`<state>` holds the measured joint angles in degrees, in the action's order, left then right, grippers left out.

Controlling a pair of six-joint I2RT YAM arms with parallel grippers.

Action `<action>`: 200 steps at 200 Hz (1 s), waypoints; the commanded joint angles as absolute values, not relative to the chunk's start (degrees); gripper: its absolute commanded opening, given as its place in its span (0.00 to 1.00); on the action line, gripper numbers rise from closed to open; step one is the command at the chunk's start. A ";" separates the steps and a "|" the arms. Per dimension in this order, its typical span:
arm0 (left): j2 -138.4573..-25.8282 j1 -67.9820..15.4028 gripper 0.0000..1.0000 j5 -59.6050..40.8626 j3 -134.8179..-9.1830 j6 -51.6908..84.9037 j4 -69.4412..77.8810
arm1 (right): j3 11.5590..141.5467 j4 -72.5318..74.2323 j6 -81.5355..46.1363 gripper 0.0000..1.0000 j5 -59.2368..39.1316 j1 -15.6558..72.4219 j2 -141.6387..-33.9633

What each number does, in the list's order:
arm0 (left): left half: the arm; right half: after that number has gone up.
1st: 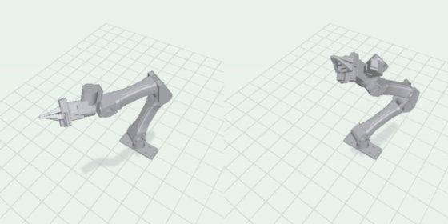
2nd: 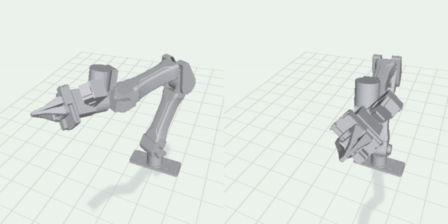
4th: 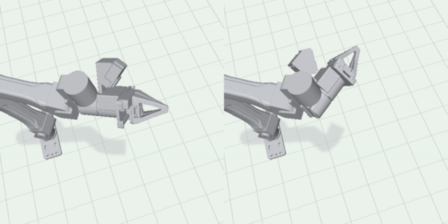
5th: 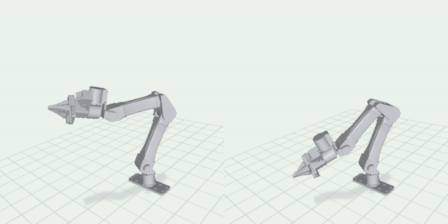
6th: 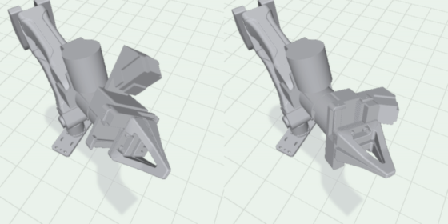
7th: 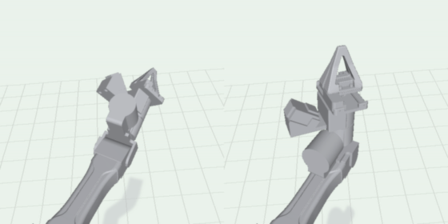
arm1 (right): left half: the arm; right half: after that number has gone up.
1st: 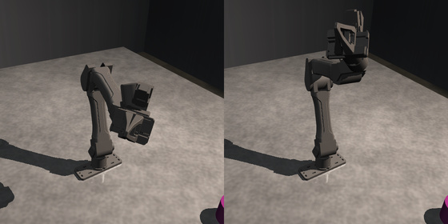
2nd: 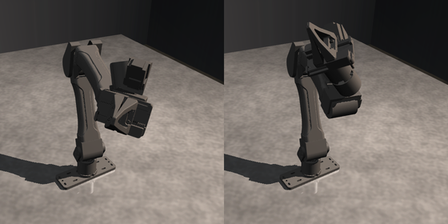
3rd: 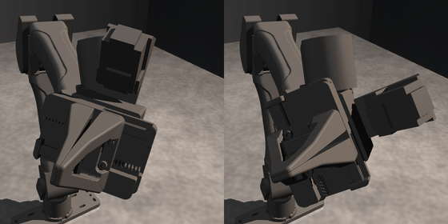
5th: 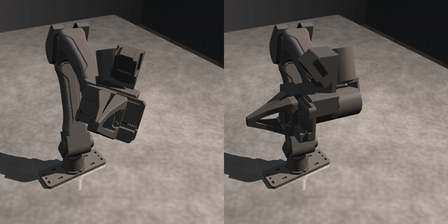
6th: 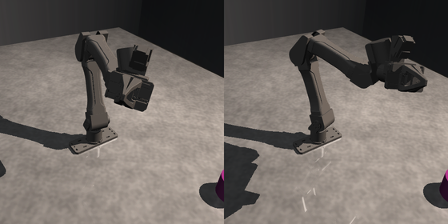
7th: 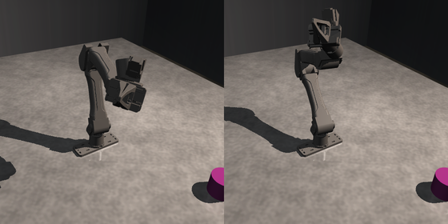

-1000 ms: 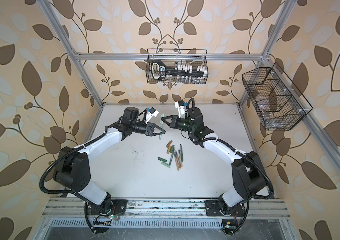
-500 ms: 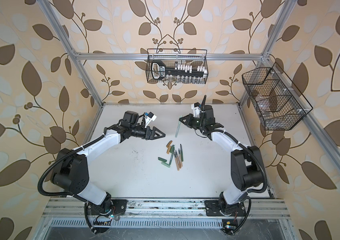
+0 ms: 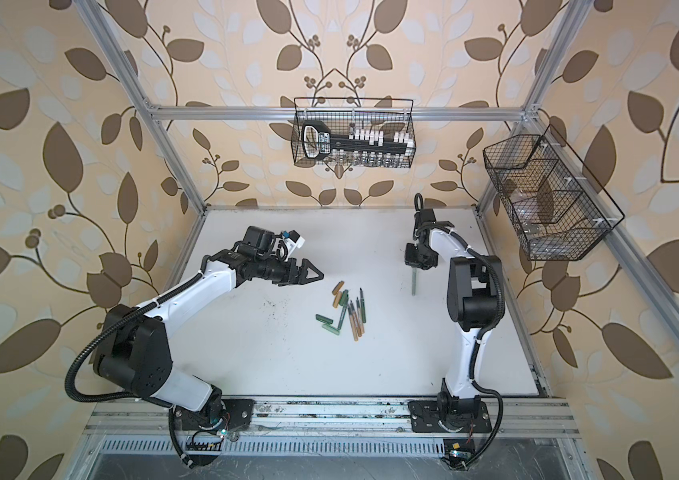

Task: Insert the pens into the pen caps
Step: 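Carry the capped light green pen away and lay it down with the right gripper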

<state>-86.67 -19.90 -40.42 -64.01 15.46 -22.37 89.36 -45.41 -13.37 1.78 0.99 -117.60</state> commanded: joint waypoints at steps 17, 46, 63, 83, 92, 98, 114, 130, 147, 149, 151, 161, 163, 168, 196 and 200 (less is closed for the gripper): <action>-83.57 -20.12 0.99 -29.13 -61.91 19.67 -20.86 | 91.27 -51.04 -8.01 0.14 6.83 0.67 -119.01; -82.84 -20.21 0.99 -23.11 -59.08 21.71 -19.99 | 90.71 -51.15 -7.14 0.23 5.45 0.70 -119.28; -82.88 -20.21 0.99 -20.05 -58.54 23.05 -20.46 | 90.62 -51.35 -6.67 0.28 5.35 0.71 -118.82; -82.88 -20.38 0.99 -17.30 -57.81 23.90 -20.52 | 90.45 -52.06 -5.98 0.37 6.12 0.76 -117.00; -82.88 -20.43 0.99 -16.06 -57.57 24.06 -20.76 | 90.08 -52.29 -5.81 0.40 6.06 0.96 -115.64; -82.88 -20.48 0.99 -14.90 -57.57 24.17 -21.23 | 89.66 -52.31 -5.72 0.43 5.79 1.24 -114.45; -82.88 -20.48 0.99 -13.09 -57.33 24.58 -22.15 | 87.44 -52.28 -5.50 0.50 4.82 2.88 -110.54; -82.88 -20.48 0.99 -11.83 -57.41 25.61 -23.42 | 84.44 -52.12 -5.77 0.55 2.69 5.54 -106.14; -83.18 -20.57 0.99 -11.96 -56.92 27.11 -23.64 | 79.86 -50.35 -5.79 0.58 -0.74 9.78 -100.86; -83.22 -20.57 0.99 -11.93 -56.84 27.30 -23.69 | 79.61 -50.27 -5.84 0.58 -0.94 9.94 -100.48; -83.25 -20.57 0.99 -11.77 -56.75 27.50 -23.72 | 79.16 -49.96 -5.85 0.58 -1.29 10.46 -99.94; -83.30 -20.71 0.99 -11.07 -56.20 28.88 -23.83 | 76.06 -48.10 -5.69 0.59 -4.59 13.88 -97.22; -83.27 -20.73 0.99 -10.90 -56.06 29.15 -23.87 | 75.78 -47.91 -5.70 0.59 -4.80 14.19 -96.90; -83.15 -20.79 0.99 -10.59 -55.72 29.70 -23.82 | 74.48 -46.96 -5.96 0.59 -5.75 15.72 -95.83; -80.54 -21.18 0.99 -7.51 -53.78 32.58 -23.48 | 68.73 -42.75 -8.17 0.59 -9.49 24.36 -92.19; -80.20 -21.23 0.99 -7.12 -53.50 33.07 -23.48 | 68.07 -42.22 -8.28 0.59 -10.21 25.60 -91.91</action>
<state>-84.75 -20.69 -11.29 -54.85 29.10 -22.83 72.64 -45.56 -7.31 -4.29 20.62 -93.06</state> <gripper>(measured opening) 0.987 0.592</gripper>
